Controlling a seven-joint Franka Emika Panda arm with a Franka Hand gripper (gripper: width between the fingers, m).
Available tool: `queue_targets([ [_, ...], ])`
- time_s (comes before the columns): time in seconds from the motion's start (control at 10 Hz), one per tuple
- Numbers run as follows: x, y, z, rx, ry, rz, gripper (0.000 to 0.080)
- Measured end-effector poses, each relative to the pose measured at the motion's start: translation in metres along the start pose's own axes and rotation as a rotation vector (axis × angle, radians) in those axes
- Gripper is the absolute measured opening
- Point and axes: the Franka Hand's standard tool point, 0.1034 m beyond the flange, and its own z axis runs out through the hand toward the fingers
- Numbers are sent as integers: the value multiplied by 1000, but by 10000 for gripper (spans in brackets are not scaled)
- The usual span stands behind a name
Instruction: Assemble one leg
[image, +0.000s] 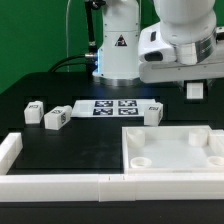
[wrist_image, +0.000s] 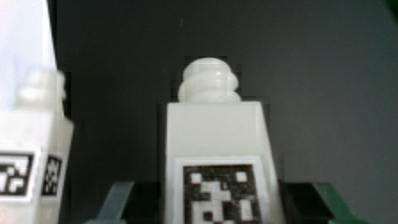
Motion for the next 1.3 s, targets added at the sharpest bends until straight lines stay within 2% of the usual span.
queue_targets([
  [0.1, 11, 1, -15, -1, 127, -29, 290],
  [0.3, 19, 9, -33, 0, 283, -55, 290],
  [0.4, 28, 4, -49, 6, 391, -63, 290],
  [0.5, 30, 0, -57, 8, 493, -68, 290],
  [0.6, 29, 3, -51, 1, 566, -78, 290],
  [0.8, 30, 2, -52, -3, 731, -102, 290],
  [0.9, 31, 1, -52, -5, 786, -116, 290],
  [1.0, 35, -3, -56, -20, 775, -164, 290],
  [1.1, 48, -9, -71, -23, 795, -196, 290],
  [1.3, 71, -19, -85, -24, 828, -231, 290],
])
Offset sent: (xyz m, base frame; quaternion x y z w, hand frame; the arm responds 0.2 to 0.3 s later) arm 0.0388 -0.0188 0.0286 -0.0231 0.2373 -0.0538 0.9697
